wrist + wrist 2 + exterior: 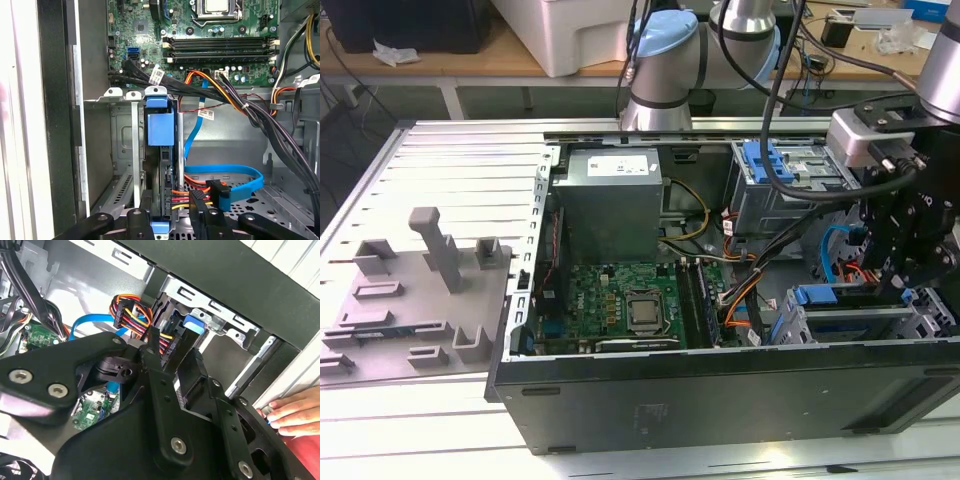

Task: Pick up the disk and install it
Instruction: 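Insert the first disk wire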

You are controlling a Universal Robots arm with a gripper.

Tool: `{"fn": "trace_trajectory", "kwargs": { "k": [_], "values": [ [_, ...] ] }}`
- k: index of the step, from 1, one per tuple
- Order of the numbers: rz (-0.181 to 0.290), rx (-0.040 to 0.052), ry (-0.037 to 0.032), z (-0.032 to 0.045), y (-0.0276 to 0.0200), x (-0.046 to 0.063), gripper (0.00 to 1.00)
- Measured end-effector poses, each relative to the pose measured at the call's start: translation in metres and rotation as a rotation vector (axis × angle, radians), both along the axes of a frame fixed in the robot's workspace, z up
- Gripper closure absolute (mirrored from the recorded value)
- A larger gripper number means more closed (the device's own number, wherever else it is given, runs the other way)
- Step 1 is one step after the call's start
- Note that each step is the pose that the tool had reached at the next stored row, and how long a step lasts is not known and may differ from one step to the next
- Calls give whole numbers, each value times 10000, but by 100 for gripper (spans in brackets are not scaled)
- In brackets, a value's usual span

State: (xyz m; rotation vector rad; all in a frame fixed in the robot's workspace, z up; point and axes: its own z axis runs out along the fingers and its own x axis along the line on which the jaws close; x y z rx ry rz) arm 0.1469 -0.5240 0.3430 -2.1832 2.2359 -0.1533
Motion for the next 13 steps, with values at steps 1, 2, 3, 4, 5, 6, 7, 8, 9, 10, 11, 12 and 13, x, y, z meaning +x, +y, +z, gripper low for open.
{"fn": "trace_trajectory", "kwargs": {
  "k": [1,2,3,4,5,6,7,8,9,10,11,12,13],
  "values": [
    [0,0,0,6,0,0,57],
    [0,0,0,15,0,0,57],
    [0,0,0,21,0,0,57],
    [-1,1,0,33,0,0,57],
    [0,-1,0,43,0,0,57],
    [0,0,0,59,0,0,57],
    [-1,1,0,71,0,0,57],
    [0,1,0,84,0,0,57],
    [0,1,0,101,0,0,57],
    [1,2,1,112,0,0,57],
    [-1,1,0,123,0,0,57],
    [-1,2,1,136,0,0,57],
    [0,2,0,145,0,0,57]
  ]
}}
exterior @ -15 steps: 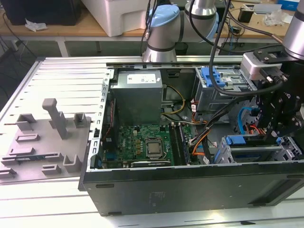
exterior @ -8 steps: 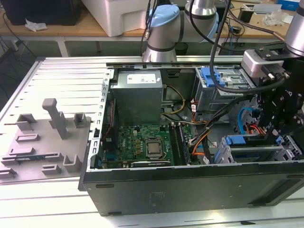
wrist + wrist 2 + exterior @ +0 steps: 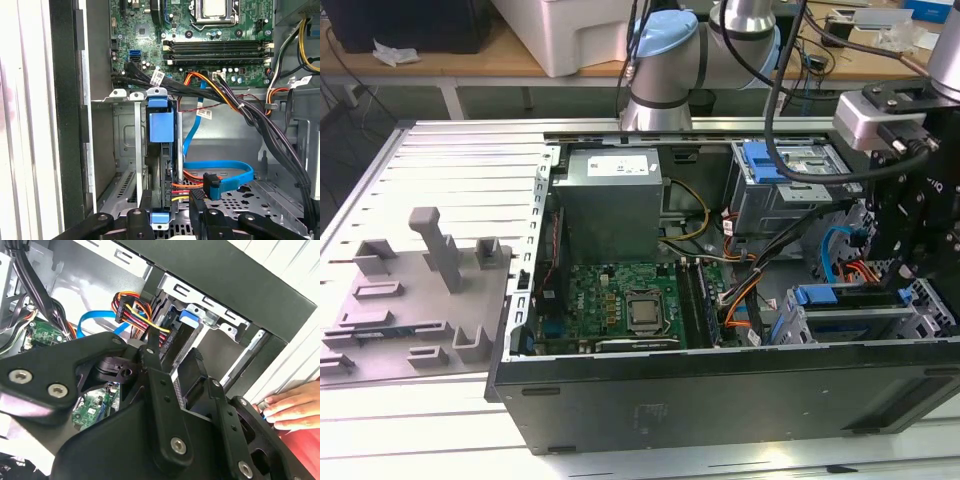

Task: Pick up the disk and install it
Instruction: 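Insert the first disk wire, then insert the second disk wire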

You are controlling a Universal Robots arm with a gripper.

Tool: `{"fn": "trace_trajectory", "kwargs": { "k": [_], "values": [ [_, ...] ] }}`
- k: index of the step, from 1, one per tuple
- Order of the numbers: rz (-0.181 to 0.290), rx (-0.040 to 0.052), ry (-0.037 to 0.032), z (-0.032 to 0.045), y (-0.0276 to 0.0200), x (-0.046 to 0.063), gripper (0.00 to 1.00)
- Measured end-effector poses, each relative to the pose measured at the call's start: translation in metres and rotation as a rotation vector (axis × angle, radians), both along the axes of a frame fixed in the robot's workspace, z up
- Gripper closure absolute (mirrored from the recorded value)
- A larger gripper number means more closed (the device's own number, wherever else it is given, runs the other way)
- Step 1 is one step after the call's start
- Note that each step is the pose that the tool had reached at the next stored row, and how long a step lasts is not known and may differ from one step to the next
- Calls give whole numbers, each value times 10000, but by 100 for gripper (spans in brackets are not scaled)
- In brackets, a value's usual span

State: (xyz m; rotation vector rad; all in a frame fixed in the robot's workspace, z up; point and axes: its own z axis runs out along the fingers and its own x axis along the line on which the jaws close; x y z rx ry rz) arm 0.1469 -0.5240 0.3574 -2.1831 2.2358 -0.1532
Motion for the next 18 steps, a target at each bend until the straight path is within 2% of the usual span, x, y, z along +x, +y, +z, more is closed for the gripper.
{"fn": "trace_trajectory", "kwargs": {
  "k": [4,9,18],
  "values": [
    [0,-3,0,39,0,0,57],
    [0,0,1,140,0,6,57],
    [0,-1,0,155,0,10,57]
  ]
}}
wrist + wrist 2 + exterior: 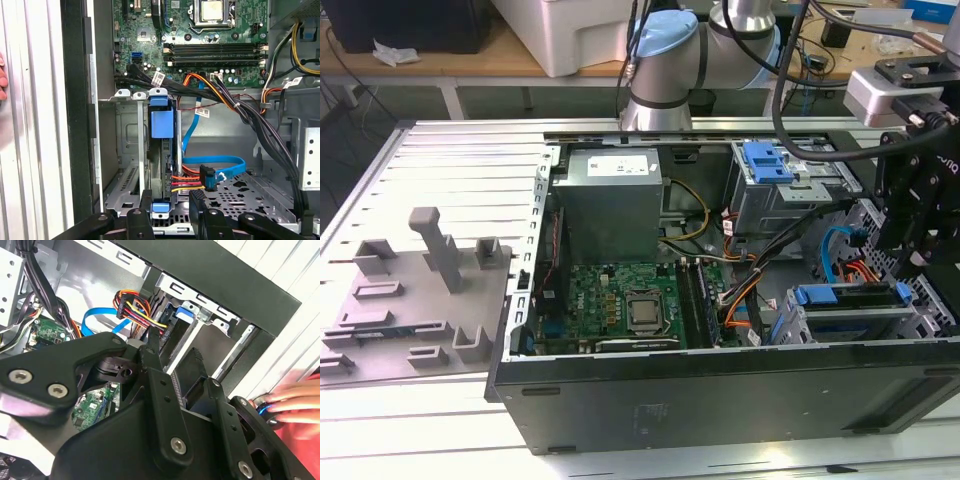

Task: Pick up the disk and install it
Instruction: 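Insert the second disk wire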

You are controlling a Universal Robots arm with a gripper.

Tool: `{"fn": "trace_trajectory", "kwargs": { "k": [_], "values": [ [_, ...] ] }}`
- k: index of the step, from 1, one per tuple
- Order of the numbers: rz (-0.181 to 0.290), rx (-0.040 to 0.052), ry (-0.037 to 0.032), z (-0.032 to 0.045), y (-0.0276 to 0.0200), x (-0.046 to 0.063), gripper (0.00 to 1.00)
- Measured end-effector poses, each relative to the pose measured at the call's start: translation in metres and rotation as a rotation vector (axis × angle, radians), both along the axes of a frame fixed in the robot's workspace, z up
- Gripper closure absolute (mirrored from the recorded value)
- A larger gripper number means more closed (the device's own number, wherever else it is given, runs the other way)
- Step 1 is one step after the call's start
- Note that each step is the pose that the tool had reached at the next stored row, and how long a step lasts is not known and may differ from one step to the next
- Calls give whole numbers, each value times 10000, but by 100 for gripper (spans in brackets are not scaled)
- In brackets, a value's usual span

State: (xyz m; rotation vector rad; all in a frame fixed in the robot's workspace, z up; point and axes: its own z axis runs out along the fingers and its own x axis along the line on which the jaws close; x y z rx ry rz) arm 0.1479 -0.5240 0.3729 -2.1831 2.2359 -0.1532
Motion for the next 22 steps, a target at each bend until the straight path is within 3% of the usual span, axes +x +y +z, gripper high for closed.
{"fn": "trace_trajectory", "kwargs": {
  "k": [6,13,19,20,22],
  "values": [
    [-5,0,0,2,1,1,57],
    [-109,1,2,80,107,0,57],
    [-170,0,13,85,207,1,57],
    [-184,-3,45,89,215,3,57],
    [-208,-2,253,93,222,12,57]
  ]
}}
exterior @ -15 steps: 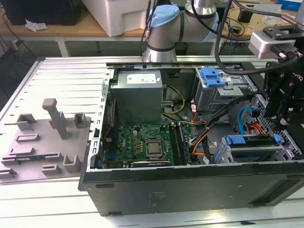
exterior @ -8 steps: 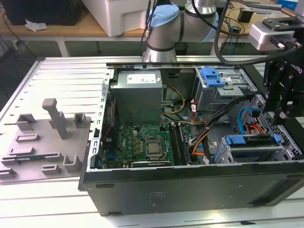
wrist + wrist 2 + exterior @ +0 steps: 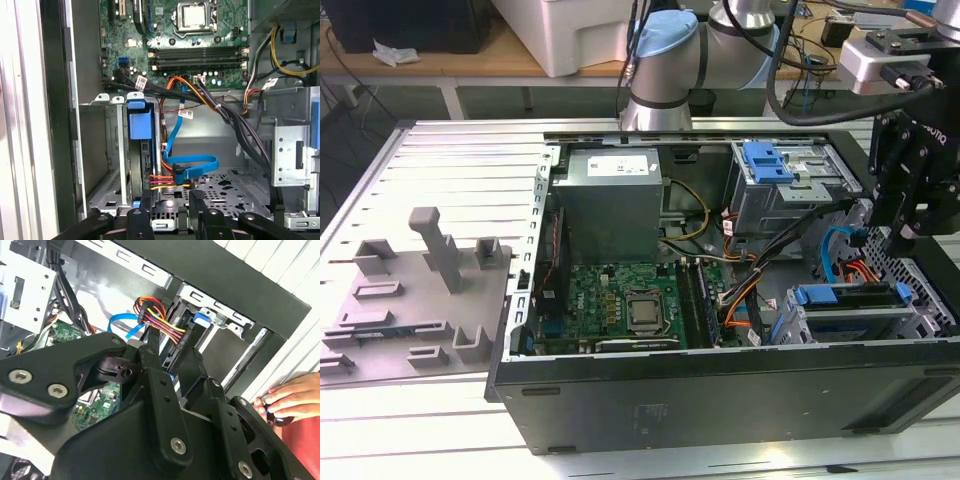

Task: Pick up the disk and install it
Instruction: 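Insert the second disk wire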

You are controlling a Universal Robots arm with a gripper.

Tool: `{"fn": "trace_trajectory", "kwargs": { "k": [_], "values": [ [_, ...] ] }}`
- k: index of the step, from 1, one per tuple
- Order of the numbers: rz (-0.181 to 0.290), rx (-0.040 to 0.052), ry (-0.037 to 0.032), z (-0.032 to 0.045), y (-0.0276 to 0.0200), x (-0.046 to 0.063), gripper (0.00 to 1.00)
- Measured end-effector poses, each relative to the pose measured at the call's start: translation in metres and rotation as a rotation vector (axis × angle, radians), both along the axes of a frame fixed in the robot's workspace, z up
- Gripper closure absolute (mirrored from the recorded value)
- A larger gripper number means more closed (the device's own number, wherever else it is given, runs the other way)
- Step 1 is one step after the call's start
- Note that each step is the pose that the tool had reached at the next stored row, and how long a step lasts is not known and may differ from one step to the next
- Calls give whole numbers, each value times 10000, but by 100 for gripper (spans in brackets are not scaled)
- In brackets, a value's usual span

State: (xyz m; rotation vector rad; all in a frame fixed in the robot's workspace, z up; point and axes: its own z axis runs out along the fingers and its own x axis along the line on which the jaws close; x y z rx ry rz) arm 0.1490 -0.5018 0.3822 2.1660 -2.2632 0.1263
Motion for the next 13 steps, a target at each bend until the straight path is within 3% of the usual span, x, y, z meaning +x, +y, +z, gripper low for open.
{"fn": "trace_trajectory", "kwargs": {
  "k": [1,2,3,7,13],
  "values": [
    [-2,-2,117,2,0,9,57],
    [-2,-2,277,2,1,33,57],
    [-1,-1,342,3,8,49,57],
    [-2,-1,363,2,74,42,57],
    [-118,0,361,2,76,-18,57]
  ]
}}
